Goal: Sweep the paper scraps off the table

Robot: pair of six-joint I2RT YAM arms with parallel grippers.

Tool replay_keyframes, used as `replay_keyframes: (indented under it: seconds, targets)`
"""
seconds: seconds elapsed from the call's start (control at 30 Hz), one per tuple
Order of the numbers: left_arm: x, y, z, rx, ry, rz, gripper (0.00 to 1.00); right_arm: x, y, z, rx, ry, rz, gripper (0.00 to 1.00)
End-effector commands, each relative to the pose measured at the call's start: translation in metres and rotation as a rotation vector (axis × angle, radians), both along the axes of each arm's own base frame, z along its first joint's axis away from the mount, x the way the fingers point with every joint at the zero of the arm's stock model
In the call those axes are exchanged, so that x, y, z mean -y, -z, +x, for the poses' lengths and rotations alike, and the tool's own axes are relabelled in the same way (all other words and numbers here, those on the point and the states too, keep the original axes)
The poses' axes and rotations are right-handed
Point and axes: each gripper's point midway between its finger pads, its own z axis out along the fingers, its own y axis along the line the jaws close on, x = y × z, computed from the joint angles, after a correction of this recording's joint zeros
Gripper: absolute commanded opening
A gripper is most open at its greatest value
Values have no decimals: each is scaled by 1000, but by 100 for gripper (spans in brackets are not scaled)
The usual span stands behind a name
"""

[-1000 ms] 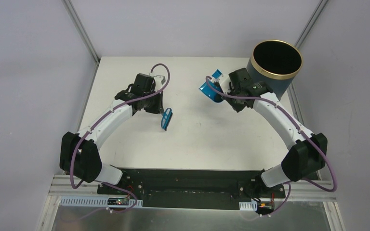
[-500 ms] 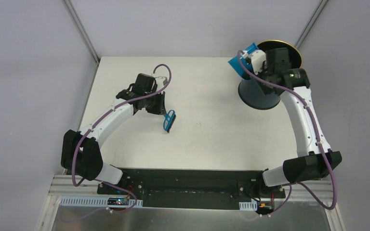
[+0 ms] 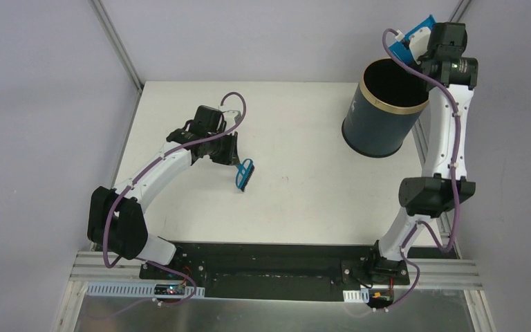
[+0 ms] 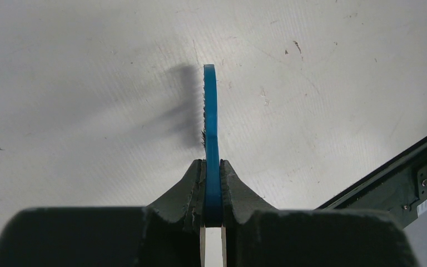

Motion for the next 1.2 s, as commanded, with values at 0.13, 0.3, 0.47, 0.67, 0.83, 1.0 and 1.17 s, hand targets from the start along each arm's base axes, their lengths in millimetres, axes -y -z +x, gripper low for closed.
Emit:
replay_keyframes:
  seconds: [0.13,0.3,0.47,0.67,0.83,1.0,1.17]
  targets:
    - [6,-23,11,68,12,-33,0,51,-35,21,-78,30,-365,0]
    - [6,-24,10,69,16,-36,0,61,-63,33,106,47,-563,0]
    - [5,-26,10,79,14,-34,0,61,-79,32,37,-24,-796,9]
    - [7,-28,9,79,20,-40,0,65,-78,28,26,6,-781,5]
    - [6,-29,9,89,16,-35,0,65,-76,26,29,9,-752,4]
    - [5,-29,9,90,13,-32,0,59,-73,15,21,-3,-614,3]
    - [5,-30,9,89,13,-35,0,32,-51,2,68,-15,-288,0]
